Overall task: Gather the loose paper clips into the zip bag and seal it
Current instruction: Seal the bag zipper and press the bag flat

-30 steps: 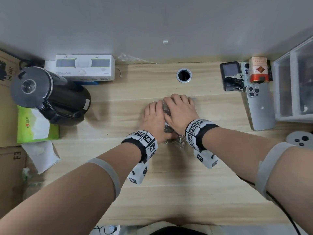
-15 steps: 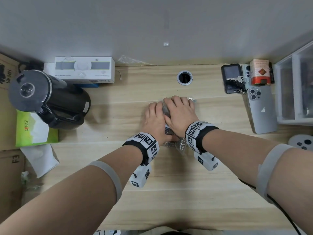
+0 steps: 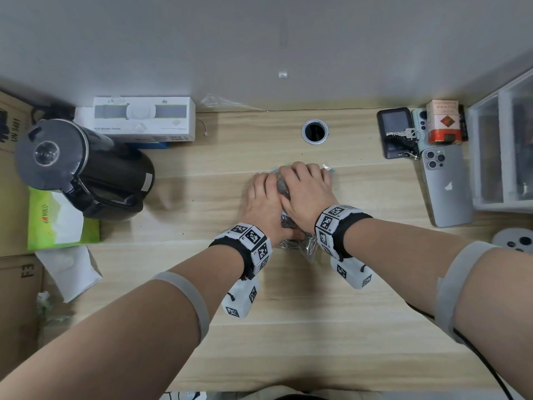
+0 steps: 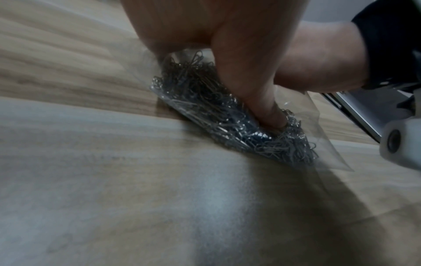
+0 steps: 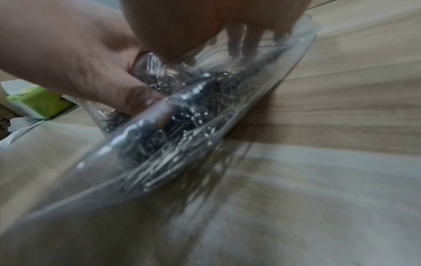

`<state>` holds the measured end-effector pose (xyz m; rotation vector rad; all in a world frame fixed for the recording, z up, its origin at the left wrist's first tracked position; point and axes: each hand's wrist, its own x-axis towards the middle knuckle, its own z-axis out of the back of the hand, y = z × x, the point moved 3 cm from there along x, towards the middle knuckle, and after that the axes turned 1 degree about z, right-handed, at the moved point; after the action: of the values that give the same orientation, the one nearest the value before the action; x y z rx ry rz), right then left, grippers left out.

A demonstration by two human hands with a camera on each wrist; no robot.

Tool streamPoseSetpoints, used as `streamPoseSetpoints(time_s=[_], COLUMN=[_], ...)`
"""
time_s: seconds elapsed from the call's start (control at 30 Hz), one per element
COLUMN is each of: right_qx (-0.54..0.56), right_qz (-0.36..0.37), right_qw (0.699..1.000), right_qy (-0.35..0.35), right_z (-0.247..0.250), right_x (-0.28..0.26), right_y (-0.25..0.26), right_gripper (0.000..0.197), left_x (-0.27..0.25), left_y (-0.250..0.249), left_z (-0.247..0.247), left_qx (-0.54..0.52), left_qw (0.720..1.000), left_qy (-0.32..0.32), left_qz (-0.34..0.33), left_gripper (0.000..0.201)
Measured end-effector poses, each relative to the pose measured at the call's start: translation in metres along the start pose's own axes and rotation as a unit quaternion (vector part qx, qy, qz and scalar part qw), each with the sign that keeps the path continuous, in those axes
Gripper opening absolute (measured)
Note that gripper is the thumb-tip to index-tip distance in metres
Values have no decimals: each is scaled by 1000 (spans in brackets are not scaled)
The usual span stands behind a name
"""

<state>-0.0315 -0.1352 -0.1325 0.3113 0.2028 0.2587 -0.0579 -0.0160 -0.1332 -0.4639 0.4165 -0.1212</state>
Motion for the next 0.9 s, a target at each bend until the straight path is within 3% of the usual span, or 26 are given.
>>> streamPoseSetpoints(time_s=[0.9], right_qx=[-18], right_qz=[3], right_qw=[1000], right_qy=[2], right_z=[-4], right_x=[2], right_y=[0], right_gripper=[54], left_x=[1], left_y=[1], left_z=[0], left_qx=[14], left_qw=[1000], left_qy=[7], left_qz=[-2], left_gripper=[151])
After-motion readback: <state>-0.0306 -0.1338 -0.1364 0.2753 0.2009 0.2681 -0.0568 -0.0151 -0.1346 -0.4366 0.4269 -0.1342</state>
